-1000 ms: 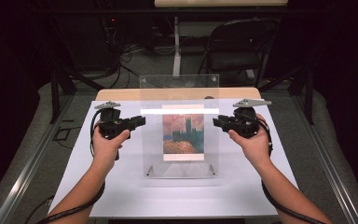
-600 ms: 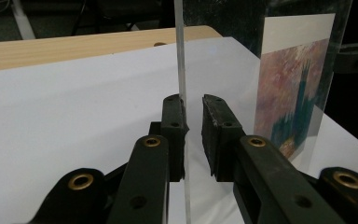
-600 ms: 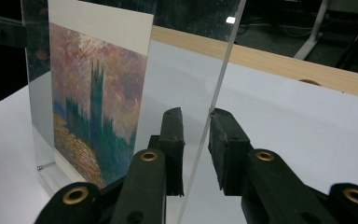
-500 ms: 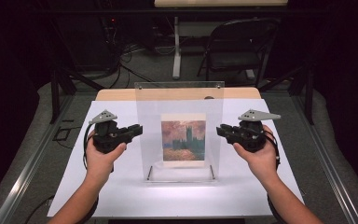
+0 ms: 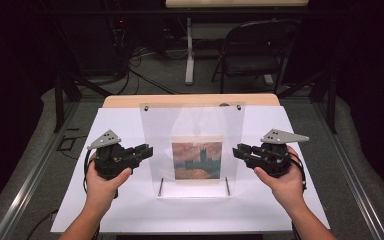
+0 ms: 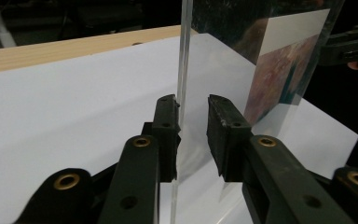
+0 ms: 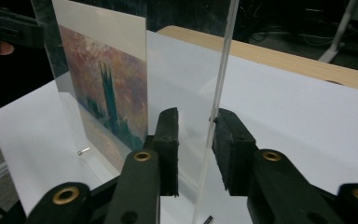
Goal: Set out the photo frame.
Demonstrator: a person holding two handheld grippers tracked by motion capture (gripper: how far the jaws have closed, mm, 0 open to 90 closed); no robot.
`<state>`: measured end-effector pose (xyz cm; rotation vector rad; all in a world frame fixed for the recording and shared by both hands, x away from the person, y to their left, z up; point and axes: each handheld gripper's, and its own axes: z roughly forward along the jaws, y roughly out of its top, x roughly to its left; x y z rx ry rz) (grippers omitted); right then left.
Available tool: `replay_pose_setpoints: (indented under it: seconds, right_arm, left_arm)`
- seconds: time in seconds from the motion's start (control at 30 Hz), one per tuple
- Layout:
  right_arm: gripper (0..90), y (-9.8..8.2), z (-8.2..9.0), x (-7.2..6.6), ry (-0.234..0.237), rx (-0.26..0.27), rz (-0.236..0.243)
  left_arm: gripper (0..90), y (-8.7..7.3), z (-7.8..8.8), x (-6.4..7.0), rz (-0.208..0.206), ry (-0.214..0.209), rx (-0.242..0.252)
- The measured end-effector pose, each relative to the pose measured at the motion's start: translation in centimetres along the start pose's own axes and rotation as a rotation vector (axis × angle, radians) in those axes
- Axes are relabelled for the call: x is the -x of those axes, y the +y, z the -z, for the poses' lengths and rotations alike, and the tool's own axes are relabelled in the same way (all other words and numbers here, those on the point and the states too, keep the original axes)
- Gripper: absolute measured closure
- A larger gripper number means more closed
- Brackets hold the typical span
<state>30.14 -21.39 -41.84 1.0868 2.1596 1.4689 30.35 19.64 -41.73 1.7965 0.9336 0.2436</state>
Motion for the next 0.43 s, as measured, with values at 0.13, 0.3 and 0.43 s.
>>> replay_pose_setpoints:
  seconds: [0.13, 0.3, 0.43]
  right_arm:
    - [67.1, -0.4, 0.1, -0.4, 0.007, 0.014, 0.015]
    - [59.4, -1.4, 0.5, -0.5, 0.029, 0.039, -0.017]
    - [50.5, -2.8, 0.8, -0.5, 0.004, 0.052, 0.017]
  left_arm:
    - [65.6, -0.3, 0.1, 0.4, -0.022, 0.012, 0.006]
    - [60.4, -1.4, 0.4, 0.5, -0.027, 0.044, 0.012]
    - [55.5, -2.6, 1.0, 0.2, -0.017, 0.055, 0.025]
